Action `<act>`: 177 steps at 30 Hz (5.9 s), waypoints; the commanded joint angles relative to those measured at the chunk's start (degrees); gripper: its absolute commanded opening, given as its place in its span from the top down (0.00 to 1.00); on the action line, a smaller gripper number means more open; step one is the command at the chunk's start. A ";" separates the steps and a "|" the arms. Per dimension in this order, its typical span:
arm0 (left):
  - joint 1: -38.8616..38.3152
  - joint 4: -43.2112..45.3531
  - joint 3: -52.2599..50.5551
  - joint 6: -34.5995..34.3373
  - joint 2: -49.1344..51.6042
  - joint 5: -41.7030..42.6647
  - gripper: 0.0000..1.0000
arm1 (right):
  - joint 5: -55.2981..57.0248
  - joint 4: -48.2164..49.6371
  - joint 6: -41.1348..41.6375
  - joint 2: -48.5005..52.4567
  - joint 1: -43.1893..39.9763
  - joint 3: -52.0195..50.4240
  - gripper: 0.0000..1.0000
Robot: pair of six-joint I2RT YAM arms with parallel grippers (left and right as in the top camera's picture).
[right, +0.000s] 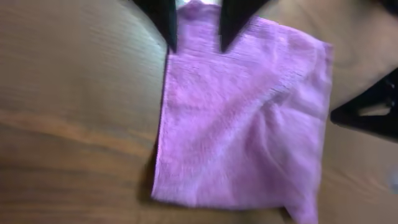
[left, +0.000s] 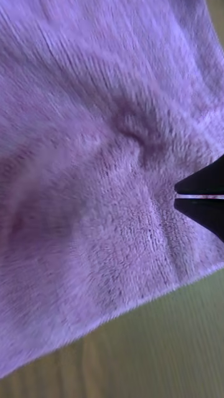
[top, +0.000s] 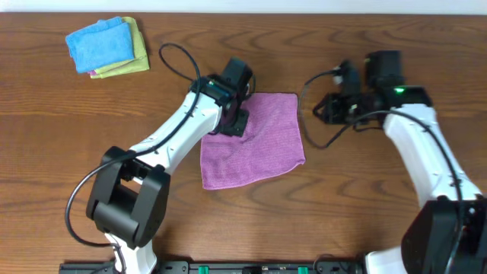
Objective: Fold the cloth
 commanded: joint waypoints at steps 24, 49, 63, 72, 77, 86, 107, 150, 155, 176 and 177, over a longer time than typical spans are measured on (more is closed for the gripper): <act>6.60 13.31 -3.06 2.34 4.33 1.42 0.94 | 18.16 14.16 9.18 2.40 17.99 -16.28 0.98; 6.60 17.38 -3.06 2.73 7.21 -2.01 0.94 | 16.22 4.09 13.46 10.27 23.34 -16.55 0.99; 6.60 16.35 -3.06 2.73 7.21 -2.45 0.94 | 13.31 -1.22 14.71 10.25 27.45 -16.55 0.98; 6.60 16.26 -3.06 2.73 7.21 -3.28 0.94 | 10.10 -1.38 13.94 10.25 27.63 -16.52 0.98; 6.60 15.26 -3.06 2.71 7.21 -3.28 0.94 | 8.13 -2.56 13.22 10.16 27.63 -16.46 0.99; 6.60 13.88 -3.06 2.73 7.21 -3.26 0.94 | 17.33 -2.80 14.16 4.63 25.20 -9.51 0.98; 3.76 9.33 -1.84 2.01 5.49 9.07 0.94 | 14.23 -1.09 7.96 -1.31 4.70 -8.46 0.98; -4.09 10.21 -1.86 0.50 4.85 11.41 0.94 | -11.26 29.46 14.93 12.87 -6.51 -22.45 0.98; -4.55 9.79 -1.86 -0.59 4.85 11.50 0.94 | -11.04 32.89 16.98 13.11 -5.62 -22.45 0.98; -4.59 9.33 -1.86 -1.40 4.85 12.35 0.94 | -12.74 51.25 28.00 20.59 -1.95 -22.45 0.98; -4.59 9.31 -1.86 -1.40 4.85 12.24 0.94 | -12.76 52.28 28.41 20.59 -1.90 -22.45 0.89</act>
